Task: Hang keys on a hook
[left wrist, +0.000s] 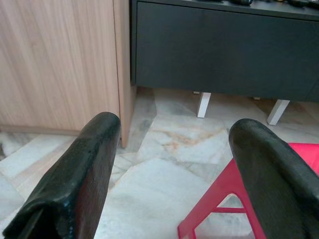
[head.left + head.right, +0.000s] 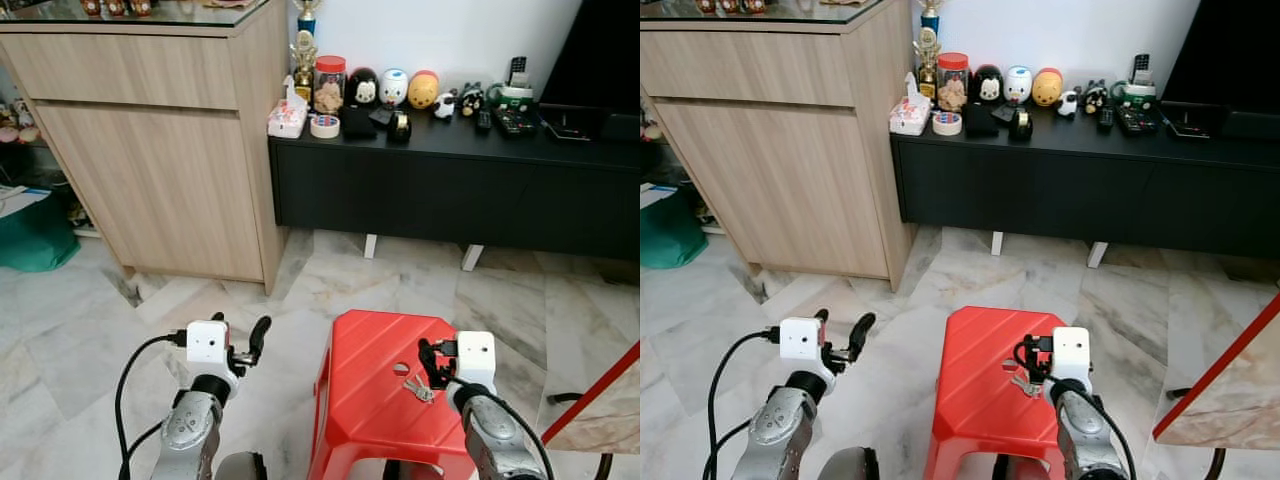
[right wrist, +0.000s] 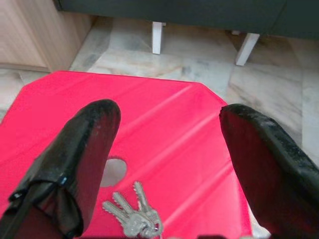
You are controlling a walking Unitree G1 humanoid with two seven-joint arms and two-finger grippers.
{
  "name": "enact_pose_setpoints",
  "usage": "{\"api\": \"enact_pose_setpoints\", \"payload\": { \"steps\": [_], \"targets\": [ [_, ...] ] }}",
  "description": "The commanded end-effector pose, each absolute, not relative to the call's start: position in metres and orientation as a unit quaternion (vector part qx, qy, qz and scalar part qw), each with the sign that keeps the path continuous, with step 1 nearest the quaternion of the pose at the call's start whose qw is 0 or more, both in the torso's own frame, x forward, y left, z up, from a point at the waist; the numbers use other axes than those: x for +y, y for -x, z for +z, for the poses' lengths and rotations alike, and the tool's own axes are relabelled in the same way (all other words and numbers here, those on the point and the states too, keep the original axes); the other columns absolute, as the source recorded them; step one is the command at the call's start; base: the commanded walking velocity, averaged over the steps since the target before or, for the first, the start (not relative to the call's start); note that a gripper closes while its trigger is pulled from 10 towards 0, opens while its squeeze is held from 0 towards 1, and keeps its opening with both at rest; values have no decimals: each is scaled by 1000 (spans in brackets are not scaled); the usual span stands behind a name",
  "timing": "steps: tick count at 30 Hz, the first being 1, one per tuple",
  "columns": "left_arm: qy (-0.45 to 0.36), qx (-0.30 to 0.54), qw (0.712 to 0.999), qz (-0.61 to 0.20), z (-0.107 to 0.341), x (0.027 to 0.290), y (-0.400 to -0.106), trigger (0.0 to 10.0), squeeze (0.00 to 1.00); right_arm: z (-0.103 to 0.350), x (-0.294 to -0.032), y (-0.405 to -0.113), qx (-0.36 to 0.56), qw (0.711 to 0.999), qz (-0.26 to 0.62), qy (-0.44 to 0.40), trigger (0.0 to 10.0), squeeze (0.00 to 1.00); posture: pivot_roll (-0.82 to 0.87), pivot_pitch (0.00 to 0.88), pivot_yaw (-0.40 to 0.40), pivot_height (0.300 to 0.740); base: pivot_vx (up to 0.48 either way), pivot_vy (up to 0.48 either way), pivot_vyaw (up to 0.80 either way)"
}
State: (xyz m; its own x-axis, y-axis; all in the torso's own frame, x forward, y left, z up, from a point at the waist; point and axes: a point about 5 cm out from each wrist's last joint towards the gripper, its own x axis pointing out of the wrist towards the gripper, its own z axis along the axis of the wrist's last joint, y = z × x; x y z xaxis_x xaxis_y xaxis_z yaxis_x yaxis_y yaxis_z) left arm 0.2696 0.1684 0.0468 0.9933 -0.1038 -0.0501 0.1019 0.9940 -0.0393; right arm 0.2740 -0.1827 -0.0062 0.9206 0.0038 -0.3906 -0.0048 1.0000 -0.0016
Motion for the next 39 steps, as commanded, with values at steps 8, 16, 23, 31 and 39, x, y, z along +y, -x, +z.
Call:
{"api": "enact_pose_setpoints", "payload": {
  "steps": [8,16,23,31,39],
  "targets": [
    [21,32,998,-53,44,168,-268,10000,0,-6,-179,-274,193,981,10,-2,10000,0,20,0,-47,613,0,0,400],
    [21,36,998,-55,43,167,-267,10000,0,-11,-186,-274,228,974,-10,20,10000,0,20,0,-48,613,0,0,0],
    [19,39,997,-59,42,166,-266,10000,0,-15,-188,-278,266,964,-13,7,10000,718,24,7,-47,613,0,0,0],
    [13,37,997,-69,45,166,-271,10000,0,-15,-182,-284,302,953,12,25,10000,1000,35,40,-45,613,0,0,0],
    [10,22,997,-72,56,166,-278,10000,0,-13,-180,-288,308,951,14,34,10000,0,41,97,-40,613,0,0,0]
  ]
}}
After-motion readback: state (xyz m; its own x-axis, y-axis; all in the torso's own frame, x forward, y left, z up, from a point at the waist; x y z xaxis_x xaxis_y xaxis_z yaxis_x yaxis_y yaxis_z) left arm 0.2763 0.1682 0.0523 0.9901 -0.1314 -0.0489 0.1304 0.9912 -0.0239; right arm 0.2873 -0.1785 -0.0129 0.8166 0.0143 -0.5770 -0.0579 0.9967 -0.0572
